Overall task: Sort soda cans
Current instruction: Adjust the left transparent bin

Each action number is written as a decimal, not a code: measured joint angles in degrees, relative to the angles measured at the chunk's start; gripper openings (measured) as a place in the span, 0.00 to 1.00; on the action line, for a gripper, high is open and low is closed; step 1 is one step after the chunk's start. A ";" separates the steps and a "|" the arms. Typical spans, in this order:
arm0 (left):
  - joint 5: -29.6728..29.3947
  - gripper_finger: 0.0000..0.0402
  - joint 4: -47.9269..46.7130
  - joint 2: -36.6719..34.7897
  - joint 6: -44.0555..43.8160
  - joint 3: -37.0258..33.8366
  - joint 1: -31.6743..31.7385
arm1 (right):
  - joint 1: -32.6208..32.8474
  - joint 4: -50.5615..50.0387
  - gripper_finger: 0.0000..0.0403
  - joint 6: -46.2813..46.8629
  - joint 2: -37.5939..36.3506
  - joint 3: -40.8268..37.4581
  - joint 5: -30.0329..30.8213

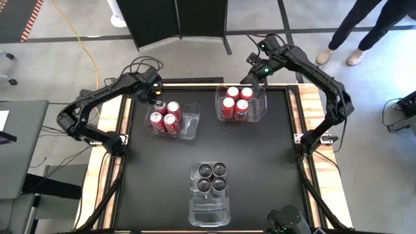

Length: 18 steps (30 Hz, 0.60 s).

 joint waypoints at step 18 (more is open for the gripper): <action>3.97 0.02 9.28 0.20 2.06 -5.45 0.60 | 0.00 -1.31 0.04 -0.05 0.00 0.00 0.01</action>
